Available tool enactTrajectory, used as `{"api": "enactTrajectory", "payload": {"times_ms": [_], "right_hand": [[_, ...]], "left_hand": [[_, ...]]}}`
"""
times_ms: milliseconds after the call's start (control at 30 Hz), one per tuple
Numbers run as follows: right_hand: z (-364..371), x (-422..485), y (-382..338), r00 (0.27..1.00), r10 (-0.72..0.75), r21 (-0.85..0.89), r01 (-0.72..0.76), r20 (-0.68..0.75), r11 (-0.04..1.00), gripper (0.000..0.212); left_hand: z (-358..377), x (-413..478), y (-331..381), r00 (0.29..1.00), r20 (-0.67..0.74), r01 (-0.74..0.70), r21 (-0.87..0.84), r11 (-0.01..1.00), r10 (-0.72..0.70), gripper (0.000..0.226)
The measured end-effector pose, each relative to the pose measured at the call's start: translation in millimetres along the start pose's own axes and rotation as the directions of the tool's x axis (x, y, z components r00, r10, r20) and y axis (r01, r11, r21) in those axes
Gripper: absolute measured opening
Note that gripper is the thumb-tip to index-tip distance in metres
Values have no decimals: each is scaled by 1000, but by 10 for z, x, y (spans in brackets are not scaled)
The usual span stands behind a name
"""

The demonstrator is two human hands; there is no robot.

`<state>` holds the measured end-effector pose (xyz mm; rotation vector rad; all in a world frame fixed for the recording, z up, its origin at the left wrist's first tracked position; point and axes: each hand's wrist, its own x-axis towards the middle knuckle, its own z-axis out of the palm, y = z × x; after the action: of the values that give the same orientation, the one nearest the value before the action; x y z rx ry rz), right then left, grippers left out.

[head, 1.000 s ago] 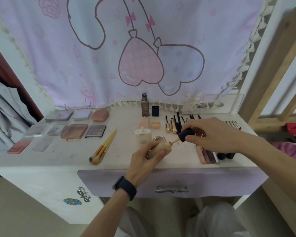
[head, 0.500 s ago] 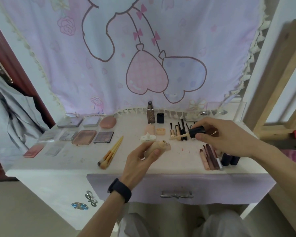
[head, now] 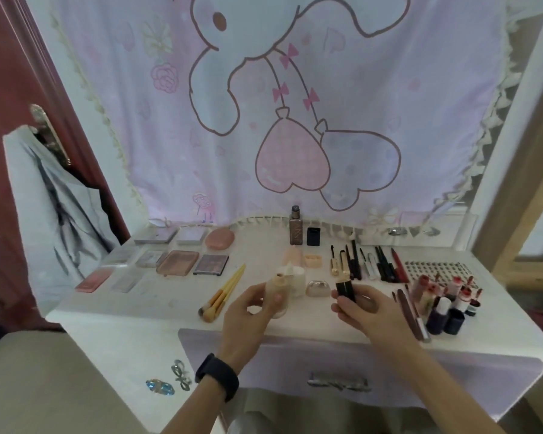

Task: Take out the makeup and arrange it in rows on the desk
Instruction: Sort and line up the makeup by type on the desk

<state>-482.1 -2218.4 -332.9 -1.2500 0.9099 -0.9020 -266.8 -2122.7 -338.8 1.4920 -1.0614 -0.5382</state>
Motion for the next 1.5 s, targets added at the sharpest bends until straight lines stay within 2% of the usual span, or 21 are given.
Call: {"api": "enactTrajectory", "payload": {"times_ms": [100, 167, 300, 467, 600, 767, 1000, 1500], "right_hand": [[21, -4, 93, 993, -107, -284, 91, -40, 955, 27], [44, -15, 124, 983, -172, -398, 132, -68, 908, 27], [122, -20, 165, 965, -247, -508, 173, -82, 844, 27], [180, 20, 294, 963, -270, -627, 195, -25, 754, 28], [208, 79, 427, 931, -366, -789, 225, 0, 572, 31], [233, 109, 449, 913, -408, -833, 218, -10, 508, 30], [242, 123, 452, 929, -369, -866, 174, -14, 470, 34], [240, 118, 496, 905, -425, -893, 197, 7, 404, 34]], "left_hand": [[1, 46, -91, 999, 46, 18, 73, 997, -22, 28], [12, 72, -93, 995, 94, 13, 92, 996, -22, 27], [50, 105, -102, 979, 203, -9, 136, 991, -19, 28], [62, 154, -111, 969, 247, -74, 241, 968, 12, 26], [21, 156, -180, 966, 257, -111, 306, 946, 30, 26], [39, 112, -192, 975, 220, -60, 349, 935, -20, 43], [31, 136, -248, 974, 215, -29, 454, 891, -78, 46], [54, 126, -227, 975, 206, -26, 480, 877, -84, 47]]}}
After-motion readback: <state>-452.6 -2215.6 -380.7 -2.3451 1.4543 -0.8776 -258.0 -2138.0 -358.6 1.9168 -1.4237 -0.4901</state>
